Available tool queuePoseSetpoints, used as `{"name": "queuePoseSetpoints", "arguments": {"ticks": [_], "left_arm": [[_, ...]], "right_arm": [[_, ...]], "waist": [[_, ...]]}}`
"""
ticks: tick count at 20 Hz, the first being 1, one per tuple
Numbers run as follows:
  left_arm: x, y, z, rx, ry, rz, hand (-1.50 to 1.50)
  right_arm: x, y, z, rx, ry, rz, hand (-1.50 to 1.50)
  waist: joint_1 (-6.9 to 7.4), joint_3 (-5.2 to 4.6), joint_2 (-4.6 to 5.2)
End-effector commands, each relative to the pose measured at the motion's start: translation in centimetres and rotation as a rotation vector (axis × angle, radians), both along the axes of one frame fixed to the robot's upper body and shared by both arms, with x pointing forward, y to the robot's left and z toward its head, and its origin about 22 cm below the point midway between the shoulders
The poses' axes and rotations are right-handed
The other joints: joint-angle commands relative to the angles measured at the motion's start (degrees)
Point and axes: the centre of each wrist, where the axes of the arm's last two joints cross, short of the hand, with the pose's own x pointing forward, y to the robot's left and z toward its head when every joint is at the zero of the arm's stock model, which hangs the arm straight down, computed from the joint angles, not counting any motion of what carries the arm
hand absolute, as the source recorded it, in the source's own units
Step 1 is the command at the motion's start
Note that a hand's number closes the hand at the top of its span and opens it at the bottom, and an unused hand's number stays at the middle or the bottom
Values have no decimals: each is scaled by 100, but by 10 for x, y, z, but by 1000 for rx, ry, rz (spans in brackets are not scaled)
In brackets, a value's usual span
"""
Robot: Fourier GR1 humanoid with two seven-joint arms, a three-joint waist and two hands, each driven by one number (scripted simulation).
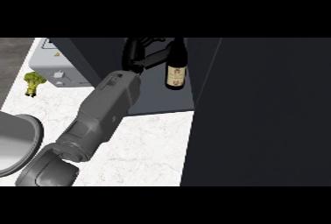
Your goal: Pick up the wine, place it into the cabinet and close the cabinet
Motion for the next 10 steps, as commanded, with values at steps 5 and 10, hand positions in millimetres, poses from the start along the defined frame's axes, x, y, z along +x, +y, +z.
{"name": "queuePoseSetpoints", "arguments": {"ticks": [5, 10], "left_arm": [[0, -24, 14, -23, 13, -99, -150], [-8, -16, -6, -46, 17, -99, -150]], "right_arm": [[-28, -5, 38, 97, 23, 31, -150], [-33, -11, 46, 87, 28, 2, -150]], "waist": [[191, 6, -103], [265, 7, -142]]}}
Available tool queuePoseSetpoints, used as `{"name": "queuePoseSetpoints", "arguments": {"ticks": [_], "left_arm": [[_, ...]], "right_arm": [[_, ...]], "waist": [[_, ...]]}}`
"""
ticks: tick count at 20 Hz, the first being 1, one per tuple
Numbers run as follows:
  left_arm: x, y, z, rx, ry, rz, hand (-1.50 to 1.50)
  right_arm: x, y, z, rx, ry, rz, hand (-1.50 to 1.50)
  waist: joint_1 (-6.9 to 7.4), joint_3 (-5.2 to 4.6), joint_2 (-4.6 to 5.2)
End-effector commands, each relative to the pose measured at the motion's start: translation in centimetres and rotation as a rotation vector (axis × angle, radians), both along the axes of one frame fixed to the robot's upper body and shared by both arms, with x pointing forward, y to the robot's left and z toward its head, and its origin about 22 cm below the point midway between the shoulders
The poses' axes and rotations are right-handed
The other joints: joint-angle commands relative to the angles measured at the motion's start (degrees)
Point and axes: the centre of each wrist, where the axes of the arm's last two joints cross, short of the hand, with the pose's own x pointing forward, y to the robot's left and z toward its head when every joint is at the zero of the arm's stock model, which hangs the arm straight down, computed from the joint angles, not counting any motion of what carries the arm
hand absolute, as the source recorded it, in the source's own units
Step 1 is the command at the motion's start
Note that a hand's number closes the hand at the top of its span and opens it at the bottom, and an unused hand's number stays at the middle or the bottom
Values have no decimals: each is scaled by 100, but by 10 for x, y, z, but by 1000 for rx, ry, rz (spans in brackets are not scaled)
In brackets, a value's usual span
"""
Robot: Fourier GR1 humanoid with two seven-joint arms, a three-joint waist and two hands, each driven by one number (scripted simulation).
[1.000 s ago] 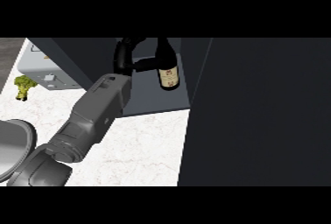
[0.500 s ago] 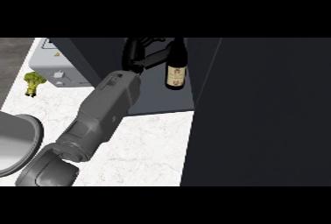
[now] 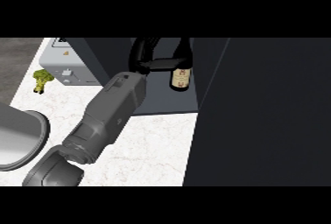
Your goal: Pick up the wine, place it into the cabinet and close the cabinet
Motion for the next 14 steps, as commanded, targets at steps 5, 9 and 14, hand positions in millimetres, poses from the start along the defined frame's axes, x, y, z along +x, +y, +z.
{"name": "queuePoseSetpoints", "arguments": {"ticks": [5, 9, 14], "left_arm": [[0, -11, 17, -54, 9, -80, -150], [-17, 1, -19, -98, 15, -126, -150], [-31, -2, -21, -147, 34, -187, -150]], "right_arm": [[-31, -9, 45, 93, 21, 19, -150], [-30, -5, 39, 104, 19, 1, -150], [-27, -8, 37, 94, 9, -23, -150]], "waist": [[101, 2, -77], [158, 1, -101], [266, 5, -128]]}}
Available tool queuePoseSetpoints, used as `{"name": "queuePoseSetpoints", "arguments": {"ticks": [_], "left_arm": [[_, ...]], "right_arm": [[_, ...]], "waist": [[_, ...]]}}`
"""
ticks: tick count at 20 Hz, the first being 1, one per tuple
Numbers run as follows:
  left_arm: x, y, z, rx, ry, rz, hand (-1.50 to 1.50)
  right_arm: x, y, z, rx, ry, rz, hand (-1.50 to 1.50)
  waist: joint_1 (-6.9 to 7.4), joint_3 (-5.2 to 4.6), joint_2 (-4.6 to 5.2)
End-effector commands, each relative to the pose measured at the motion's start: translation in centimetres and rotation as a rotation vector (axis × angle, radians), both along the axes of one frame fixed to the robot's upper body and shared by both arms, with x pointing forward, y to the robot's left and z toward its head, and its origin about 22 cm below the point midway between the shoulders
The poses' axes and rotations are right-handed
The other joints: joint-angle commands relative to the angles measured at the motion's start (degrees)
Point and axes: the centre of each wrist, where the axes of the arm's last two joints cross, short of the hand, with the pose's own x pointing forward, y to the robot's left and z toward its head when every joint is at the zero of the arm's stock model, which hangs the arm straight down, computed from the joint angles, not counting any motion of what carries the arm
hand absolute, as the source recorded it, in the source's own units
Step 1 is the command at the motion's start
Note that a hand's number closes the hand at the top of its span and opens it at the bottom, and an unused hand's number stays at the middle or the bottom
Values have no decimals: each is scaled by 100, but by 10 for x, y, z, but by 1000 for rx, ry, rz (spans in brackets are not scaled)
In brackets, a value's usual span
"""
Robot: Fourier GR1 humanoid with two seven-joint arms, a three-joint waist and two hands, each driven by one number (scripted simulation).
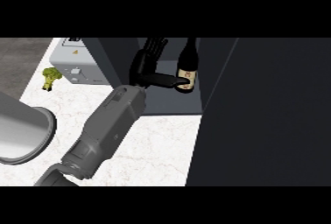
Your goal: Pick up the wine, place it into the cabinet and close the cabinet
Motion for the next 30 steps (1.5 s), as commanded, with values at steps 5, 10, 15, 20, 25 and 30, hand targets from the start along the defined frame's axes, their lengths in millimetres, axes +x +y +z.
{"name": "queuePoseSetpoints", "arguments": {"ticks": [5, 10, 15, 20, 25, 30], "left_arm": [[-45, 1, -36, -53, 51, -60, -150], [-78, -3, -44, -83, 48, -44, -150], [-115, 9, -55, -94, 76, -59, -150], [-146, 46, -64, -134, 92, -42, -150], [-176, 63, -60, -170, 80, -29, -150], [-183, 95, -58, -159, 59, -13, -150]], "right_arm": [[-24, -3, 39, 117, -14, 35, -150], [-27, -6, 39, 100, -11, 40, -150], [-29, -4, 41, 79, -4, 22, -150], [-30, -4, 39, 85, -10, 16, -150], [-31, -6, 48, 7, -5, 82, -150], [-25, -8, 42, -22, 16, 213, -150]], "waist": [[143, 3, -40], [103, 8, -30], [189, 0, 3], [90, 1, 33], [91, -3, 48], [88, 5, 62]]}}
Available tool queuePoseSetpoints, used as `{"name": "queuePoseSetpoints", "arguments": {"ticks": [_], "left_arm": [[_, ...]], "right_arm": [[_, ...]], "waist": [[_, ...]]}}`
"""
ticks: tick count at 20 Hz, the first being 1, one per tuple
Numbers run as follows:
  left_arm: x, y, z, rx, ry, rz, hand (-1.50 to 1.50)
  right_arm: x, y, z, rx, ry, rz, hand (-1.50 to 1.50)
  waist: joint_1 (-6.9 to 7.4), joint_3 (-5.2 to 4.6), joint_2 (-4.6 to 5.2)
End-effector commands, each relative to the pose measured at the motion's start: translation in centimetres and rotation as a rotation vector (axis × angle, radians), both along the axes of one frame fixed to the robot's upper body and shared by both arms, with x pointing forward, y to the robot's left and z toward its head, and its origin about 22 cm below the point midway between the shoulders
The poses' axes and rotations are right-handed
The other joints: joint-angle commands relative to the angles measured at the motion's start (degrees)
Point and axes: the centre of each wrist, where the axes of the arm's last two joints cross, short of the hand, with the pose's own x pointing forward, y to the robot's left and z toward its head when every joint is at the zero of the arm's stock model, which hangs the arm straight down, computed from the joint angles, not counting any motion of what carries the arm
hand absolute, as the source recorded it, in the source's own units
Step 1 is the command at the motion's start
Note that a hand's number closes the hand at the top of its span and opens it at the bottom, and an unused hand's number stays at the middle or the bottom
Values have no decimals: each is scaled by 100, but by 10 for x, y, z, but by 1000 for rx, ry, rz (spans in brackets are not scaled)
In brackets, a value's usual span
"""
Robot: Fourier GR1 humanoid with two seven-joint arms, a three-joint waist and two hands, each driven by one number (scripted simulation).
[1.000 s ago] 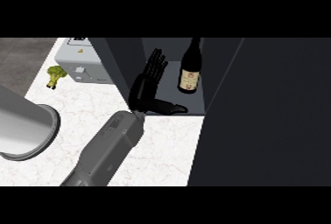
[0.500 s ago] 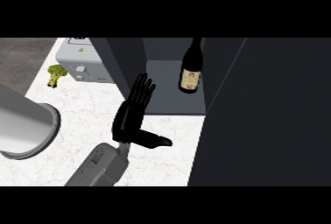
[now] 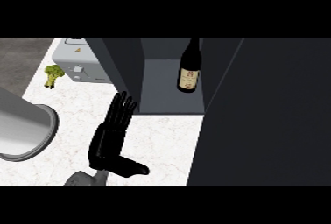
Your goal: Pick up the wine, place it into the cabinet and close the cabinet
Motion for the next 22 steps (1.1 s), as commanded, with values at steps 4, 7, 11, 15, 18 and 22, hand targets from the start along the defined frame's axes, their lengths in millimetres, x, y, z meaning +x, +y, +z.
{"name": "queuePoseSetpoints", "arguments": {"ticks": [4, 7, 11, 15, 18, 22], "left_arm": [[-13, 39, -1, 25, -48, 56, -150], [-18, 67, 5, 52, -68, 59, -150], [-26, 95, 9, 68, -71, 95, -150], [-13, 132, 19, 60, -83, 127, -150], [-19, 142, 28, 61, -99, 139, -150], [-19, 176, 45, 92, -105, 144, -150]], "right_arm": [[-26, 8, 35, 64, 88, 271, -150], [-32, 10, 34, 12, 115, 406, 150], [-35, 13, 34, 29, 110, 455, 150], [-38, 17, 45, 51, 86, 451, 150], [-38, 19, 48, 65, 69, 460, 150], [-33, 24, 42, 51, 73, 479, 150]], "waist": [[24, -3, 18], [41, -5, 2], [19, -2, 9], [-10, -13, 32], [12, -14, 21], [43, -14, 30]]}}
